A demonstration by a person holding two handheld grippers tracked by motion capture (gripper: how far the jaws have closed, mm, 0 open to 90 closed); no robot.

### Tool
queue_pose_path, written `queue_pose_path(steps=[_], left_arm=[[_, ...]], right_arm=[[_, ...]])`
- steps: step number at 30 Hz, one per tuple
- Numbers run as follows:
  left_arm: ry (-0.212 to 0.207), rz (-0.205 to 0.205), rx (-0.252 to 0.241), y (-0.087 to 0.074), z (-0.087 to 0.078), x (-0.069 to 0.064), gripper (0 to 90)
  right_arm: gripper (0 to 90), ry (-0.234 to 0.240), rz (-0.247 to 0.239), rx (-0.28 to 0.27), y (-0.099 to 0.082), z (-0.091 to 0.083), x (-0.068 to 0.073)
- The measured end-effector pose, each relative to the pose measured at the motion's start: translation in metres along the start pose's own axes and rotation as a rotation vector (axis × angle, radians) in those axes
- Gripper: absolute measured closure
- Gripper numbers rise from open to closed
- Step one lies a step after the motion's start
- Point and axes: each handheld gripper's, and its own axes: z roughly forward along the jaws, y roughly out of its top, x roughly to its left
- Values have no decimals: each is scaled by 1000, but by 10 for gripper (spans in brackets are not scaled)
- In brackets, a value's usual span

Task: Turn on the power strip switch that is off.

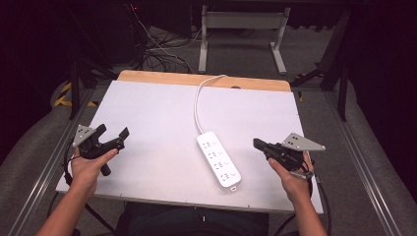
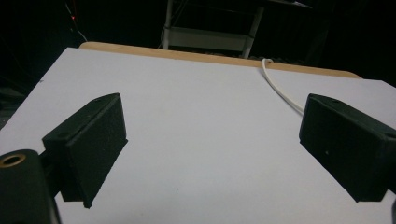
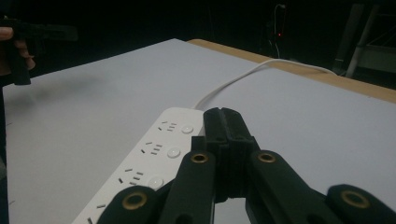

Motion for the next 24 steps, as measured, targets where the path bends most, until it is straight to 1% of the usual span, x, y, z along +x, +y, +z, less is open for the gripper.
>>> queue_pose_path(steps=[3,9,24], left_arm=[[0,1,1,0,0,0,80],[-1,1,0,0,0,0,80],[0,1,0,0,0,0,80]], right_arm=[[900,-1,5,-22,0,-4,-2],[900,-8,8,-31,0,-5,-2],[900,-7,-2,-26,-2,-3,-3]])
